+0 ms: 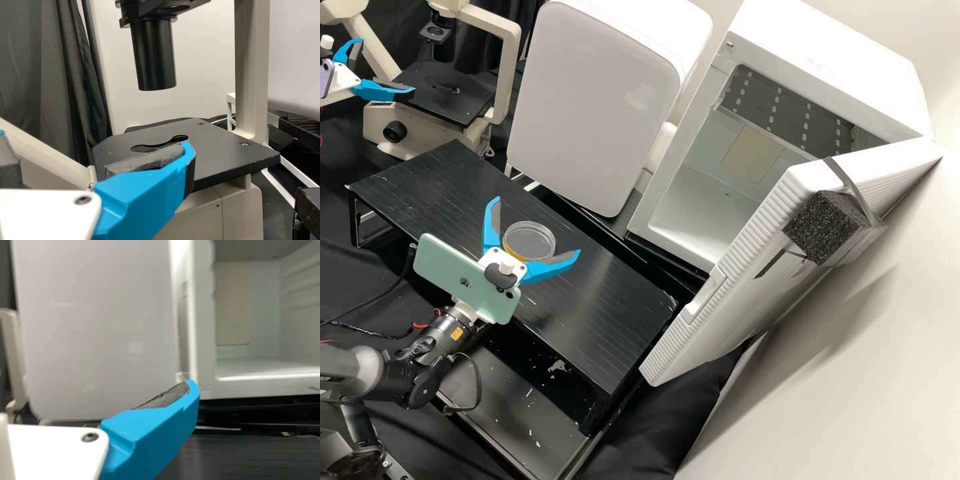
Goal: Take the petri dish out of the incubator
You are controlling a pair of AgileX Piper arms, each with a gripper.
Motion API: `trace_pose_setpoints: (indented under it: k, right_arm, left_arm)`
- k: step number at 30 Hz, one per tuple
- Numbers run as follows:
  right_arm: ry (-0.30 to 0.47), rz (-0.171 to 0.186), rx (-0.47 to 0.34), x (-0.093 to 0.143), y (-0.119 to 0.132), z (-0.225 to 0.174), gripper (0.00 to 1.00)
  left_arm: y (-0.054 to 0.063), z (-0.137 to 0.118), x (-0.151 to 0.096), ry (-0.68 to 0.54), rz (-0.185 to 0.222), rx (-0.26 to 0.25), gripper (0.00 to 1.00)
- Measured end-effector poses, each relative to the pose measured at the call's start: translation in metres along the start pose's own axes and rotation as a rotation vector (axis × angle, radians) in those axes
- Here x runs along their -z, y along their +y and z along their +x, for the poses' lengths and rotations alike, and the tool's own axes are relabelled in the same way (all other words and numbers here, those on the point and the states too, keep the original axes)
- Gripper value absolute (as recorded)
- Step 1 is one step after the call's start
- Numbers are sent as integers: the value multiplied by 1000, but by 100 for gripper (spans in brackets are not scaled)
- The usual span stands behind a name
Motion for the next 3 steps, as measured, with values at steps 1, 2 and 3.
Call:
trace_pose_setpoints:
  k: [1,2,3]
  right_arm:
    - [-3,11,-11,0,1,0,100]
    - [-3,23,-11,0,1,0,100]
    - [-4,23,-11,0,1,0,100]
  left_arm:
    - [0,0,0,0,0,0,100]
    - [0,0,0,0,0,0,100]
    - [0,0,0,0,0,0,100]
